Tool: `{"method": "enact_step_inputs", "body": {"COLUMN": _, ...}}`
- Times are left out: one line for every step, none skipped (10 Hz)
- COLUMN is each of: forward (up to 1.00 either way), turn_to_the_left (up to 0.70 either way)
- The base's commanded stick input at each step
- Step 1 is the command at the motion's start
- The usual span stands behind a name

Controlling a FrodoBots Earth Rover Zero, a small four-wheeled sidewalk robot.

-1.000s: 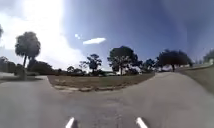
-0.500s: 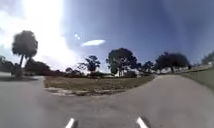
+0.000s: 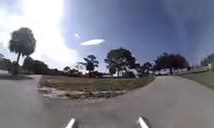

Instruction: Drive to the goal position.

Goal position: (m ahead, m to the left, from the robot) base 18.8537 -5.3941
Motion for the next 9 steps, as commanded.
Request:
{"method": "enact_step_inputs", "body": {"forward": 0.70, "turn_to_the_left": -0.35}}
{"method": "enact_step_inputs", "body": {"forward": 0.70, "turn_to_the_left": -0.35}}
{"method": "enact_step_inputs", "body": {"forward": 0.70, "turn_to_the_left": -0.35}}
{"method": "enact_step_inputs", "body": {"forward": 0.70, "turn_to_the_left": -0.35}}
{"method": "enact_step_inputs", "body": {"forward": 0.70, "turn_to_the_left": -0.15}}
{"method": "enact_step_inputs", "body": {"forward": 0.70, "turn_to_the_left": 0.00}}
{"method": "enact_step_inputs", "body": {"forward": 0.70, "turn_to_the_left": 0.00}}
{"method": "enact_step_inputs", "body": {"forward": 0.70, "turn_to_the_left": 0.00}}
{"method": "enact_step_inputs", "body": {"forward": 0.70, "turn_to_the_left": 0.00}}
